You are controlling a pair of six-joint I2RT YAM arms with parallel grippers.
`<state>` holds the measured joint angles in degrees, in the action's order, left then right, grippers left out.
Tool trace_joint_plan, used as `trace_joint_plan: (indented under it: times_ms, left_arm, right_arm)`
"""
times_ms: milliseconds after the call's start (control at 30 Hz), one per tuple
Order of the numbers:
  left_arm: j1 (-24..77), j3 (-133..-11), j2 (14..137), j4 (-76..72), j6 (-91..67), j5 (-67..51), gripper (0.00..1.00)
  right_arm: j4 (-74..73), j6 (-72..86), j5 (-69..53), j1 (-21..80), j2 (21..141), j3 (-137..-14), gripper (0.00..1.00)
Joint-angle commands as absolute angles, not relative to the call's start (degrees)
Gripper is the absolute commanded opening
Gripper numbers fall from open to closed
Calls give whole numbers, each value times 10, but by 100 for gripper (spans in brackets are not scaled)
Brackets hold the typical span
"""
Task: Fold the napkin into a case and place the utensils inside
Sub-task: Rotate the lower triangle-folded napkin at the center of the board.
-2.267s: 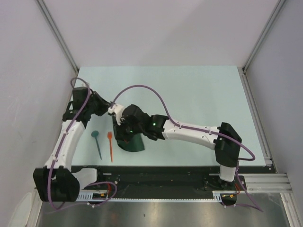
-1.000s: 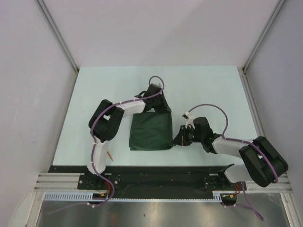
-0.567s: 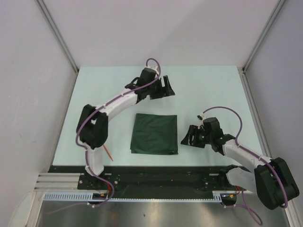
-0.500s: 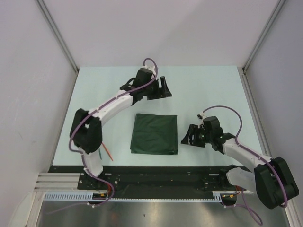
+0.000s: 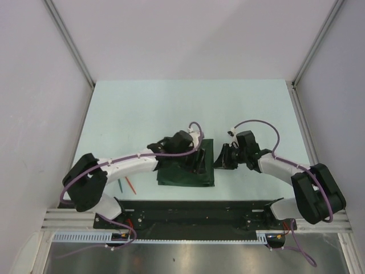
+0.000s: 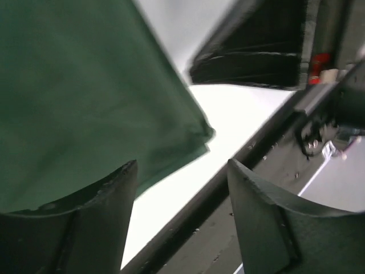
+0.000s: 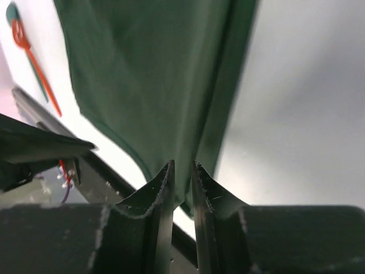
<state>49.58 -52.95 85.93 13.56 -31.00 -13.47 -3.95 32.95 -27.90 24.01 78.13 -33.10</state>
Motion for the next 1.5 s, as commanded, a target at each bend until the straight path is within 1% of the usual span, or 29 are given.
trace_joint_plan:
  times_ms: [0, 133, 167, 233, 300, 367, 433, 500, 633, 700, 733, 800, 900, 967, 1033, 1167, 1333, 1467]
  left_arm:
    - [547, -546, 882, 91, -307, -100, 70]
    - [580, -554, 911, 107, -299, -75, 68]
    - [584, -554, 917, 107, -298, -71, 65]
    - [596, -560, 925, 112, -297, -67, 63]
    - [605, -570, 943, 115, -298, -77, 64]
    - [613, -576, 958, 112, -301, -76, 67]
    - [616, -589, 970, 118, -299, -67, 68]
    - [620, -601, 988, 126, -296, -62, 66]
    - [622, -616, 1006, 144, -297, -53, 55]
    - [625, -624, 1012, 153, -294, -46, 52]
    - [626, -626, 1014, 158, -294, -43, 47]
    - [627, -629, 1016, 163, -293, -39, 44]
    - [628, -635, 1017, 174, -290, -27, 35]
    - [629, -640, 1014, 177, -288, -27, 24]
    - [630, -642, 1006, 172, -290, -33, 16]
    - [631, -646, 1012, 162, -297, -57, 13]
    - [635, -650, 1031, 157, -302, -75, 11]
    - [638, -657, 1035, 163, -301, -80, 13]
  right_arm:
    - [-6, 359, -316, 267, 752, -298, 22]
    - [19, 377, -314, 272, 715, -241, 23]
    - [28, 379, -316, 272, 708, -232, 23]
    - [32, 383, -317, 275, 697, -215, 24]
    - [40, 388, -320, 275, 692, -193, 25]
    - [56, 389, -324, 276, 689, -177, 26]
    - [70, 390, -327, 276, 693, -171, 26]
    - [82, 390, -329, 276, 704, -164, 26]
    - [119, 402, -338, 276, 719, -154, 25]
    - [127, 405, -339, 276, 720, -145, 25]
    - [127, 406, -338, 277, 720, -143, 24]
    - [127, 403, -336, 276, 721, -142, 24]
    - [131, 403, -337, 276, 721, -141, 23]
    - [132, 403, -337, 276, 723, -139, 22]
    - [134, 403, -337, 275, 723, -136, 19]
    - [134, 404, -334, 274, 719, -134, 13]
    - [131, 410, -331, 270, 708, -134, 11]
    - [128, 410, -329, 269, 703, -132, 10]
